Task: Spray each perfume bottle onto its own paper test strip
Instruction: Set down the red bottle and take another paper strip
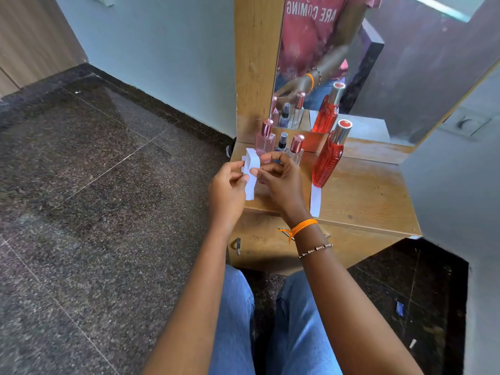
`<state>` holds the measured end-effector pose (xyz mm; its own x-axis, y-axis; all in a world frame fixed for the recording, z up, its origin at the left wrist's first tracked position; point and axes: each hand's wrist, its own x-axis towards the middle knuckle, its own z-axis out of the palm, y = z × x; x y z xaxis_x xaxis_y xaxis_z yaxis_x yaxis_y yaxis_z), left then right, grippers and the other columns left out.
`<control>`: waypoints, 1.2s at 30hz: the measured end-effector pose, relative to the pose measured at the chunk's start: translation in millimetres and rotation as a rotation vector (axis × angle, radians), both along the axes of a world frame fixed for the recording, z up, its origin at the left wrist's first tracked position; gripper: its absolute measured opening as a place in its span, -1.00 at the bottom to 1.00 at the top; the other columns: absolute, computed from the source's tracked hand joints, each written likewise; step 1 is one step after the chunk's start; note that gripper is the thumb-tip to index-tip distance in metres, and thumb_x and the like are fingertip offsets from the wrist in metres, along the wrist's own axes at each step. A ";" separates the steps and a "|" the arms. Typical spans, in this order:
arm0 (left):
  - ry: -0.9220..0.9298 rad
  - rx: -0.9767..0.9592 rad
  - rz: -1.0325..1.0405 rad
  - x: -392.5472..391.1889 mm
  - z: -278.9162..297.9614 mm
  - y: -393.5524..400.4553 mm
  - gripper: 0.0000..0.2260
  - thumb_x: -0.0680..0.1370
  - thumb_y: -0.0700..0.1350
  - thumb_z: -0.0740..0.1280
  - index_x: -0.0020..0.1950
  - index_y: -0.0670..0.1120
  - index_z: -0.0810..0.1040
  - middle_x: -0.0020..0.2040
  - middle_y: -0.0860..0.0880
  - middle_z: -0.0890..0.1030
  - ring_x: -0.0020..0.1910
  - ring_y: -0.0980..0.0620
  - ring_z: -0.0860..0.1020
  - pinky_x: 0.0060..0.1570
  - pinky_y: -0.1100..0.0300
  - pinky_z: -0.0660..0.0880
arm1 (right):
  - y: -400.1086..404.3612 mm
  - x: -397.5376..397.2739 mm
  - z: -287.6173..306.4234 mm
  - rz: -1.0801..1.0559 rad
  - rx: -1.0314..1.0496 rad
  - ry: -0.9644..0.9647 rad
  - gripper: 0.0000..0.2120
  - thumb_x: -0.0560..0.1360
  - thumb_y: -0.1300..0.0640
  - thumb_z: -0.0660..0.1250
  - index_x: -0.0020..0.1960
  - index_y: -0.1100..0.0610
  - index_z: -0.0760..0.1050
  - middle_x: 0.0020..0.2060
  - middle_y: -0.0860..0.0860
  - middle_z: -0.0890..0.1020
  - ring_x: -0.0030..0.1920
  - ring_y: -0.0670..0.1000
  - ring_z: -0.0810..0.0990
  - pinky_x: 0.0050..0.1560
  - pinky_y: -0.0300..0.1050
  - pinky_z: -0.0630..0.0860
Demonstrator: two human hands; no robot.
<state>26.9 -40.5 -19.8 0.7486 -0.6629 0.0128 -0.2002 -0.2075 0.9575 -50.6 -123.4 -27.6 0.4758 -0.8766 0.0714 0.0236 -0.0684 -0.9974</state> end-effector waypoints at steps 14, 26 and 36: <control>0.034 -0.004 0.021 -5.4 -4.4 1.8 -0.79 0.50 -0.33 0.27 0.01 -0.06 0.54 -0.15 -0.03 0.58 -0.19 0.14 0.52 -0.27 0.31 0.39 | -4.0 -10.8 17.9 0.003 -0.218 0.061 -0.80 0.49 0.42 0.24 0.00 0.21 0.57 -0.14 0.00 0.63 -0.13 -0.08 0.53 -0.10 -0.23 0.48; 0.074 0.011 -0.010 -10.6 5.8 -1.4 -0.61 0.49 -0.39 0.19 -0.02 0.09 0.62 -0.01 0.01 0.61 -0.29 0.15 0.46 -0.25 0.14 0.45 | -1.9 -10.2 35.4 0.132 0.104 -0.018 -0.67 0.51 0.45 0.20 0.24 0.30 0.51 0.08 0.20 0.62 -0.05 -0.03 0.62 -0.17 -0.32 0.54; -0.001 0.063 -0.022 -7.7 14.8 -4.2 -0.66 0.50 -0.41 0.17 0.00 -0.05 0.61 0.16 -0.07 0.59 0.14 0.03 0.52 -0.10 0.28 0.45 | 21.9 -15.1 34.6 0.081 0.089 -0.325 -0.65 0.49 0.40 0.24 0.24 0.20 0.52 0.04 0.33 0.59 -0.01 0.14 0.52 0.15 0.01 0.47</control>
<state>19.1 -44.7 -5.0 0.7337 -0.6788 -0.0290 -0.2059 -0.2628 0.9426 -65.8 -101.5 6.9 0.5092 -0.8465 0.1553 0.3429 0.0340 -0.9388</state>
